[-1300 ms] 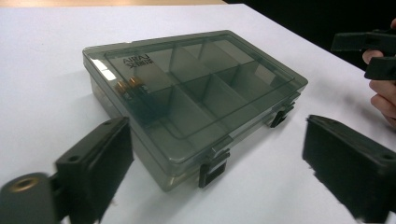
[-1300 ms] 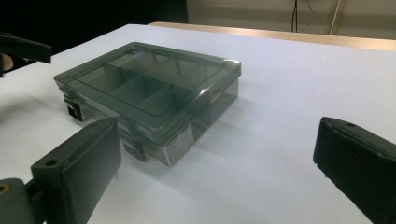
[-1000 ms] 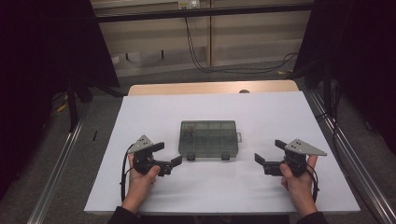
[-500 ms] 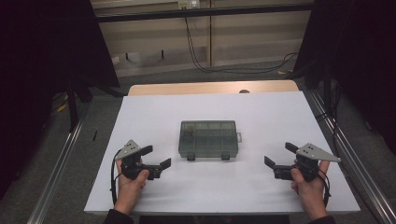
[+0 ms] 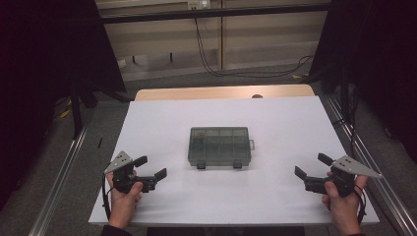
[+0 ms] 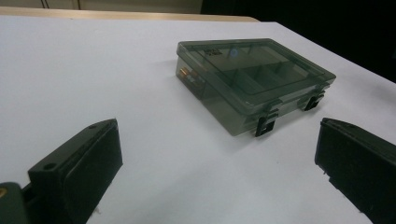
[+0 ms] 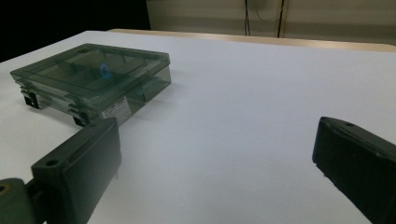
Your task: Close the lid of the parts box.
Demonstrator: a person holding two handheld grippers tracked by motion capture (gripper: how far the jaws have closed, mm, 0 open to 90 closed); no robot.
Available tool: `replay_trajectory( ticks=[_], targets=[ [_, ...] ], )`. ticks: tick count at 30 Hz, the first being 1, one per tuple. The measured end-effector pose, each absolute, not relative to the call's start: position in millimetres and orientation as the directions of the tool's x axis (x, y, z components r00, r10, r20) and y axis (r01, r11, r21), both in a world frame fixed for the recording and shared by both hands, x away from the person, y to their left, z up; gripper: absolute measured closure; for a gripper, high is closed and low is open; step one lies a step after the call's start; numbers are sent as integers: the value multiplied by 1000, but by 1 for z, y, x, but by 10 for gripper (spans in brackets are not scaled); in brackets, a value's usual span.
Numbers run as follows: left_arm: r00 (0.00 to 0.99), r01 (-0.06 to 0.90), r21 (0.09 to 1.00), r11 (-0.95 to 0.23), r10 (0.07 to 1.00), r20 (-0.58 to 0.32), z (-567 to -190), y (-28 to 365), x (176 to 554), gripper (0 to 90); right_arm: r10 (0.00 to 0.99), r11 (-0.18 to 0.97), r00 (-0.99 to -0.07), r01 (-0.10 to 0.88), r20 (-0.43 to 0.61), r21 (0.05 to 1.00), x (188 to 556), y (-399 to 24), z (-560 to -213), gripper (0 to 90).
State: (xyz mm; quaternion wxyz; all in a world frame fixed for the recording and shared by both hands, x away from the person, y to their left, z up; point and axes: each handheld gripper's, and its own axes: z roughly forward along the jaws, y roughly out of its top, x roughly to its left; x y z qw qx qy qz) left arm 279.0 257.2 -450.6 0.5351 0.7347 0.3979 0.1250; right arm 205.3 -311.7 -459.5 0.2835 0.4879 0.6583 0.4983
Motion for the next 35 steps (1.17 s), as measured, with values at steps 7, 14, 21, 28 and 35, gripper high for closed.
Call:
replay_trajectory(
  ticks=[7, 14, 21, 28, 35],
  targets=[
    [631, 455, 886, -92, 735, -247, -450, 267, 275, 9, 932, 24, -346, 365, 111, 931, 196, -322, -459, 8],
    [616, 459, 884, -86, 748, -247, -451, 273, 269, 8, 938, 14, -328, 369, 116, 929, 188, -334, -460, 8],
    [614, 453, 887, -93, 754, -234, -451, 276, 264, 8, 939, 5, -321, 369, 123, 929, 186, -340, -460, 6],
    [613, 452, 888, -91, 755, -235, -452, 277, 263, 10, 941, 4, -316, 375, 124, 927, 187, -340, -461, 5],
    [608, 454, 886, -94, 759, -231, -453, 275, 264, 11, 941, 3, -314, 374, 123, 927, 187, -340, -461, 4]
  ],
)
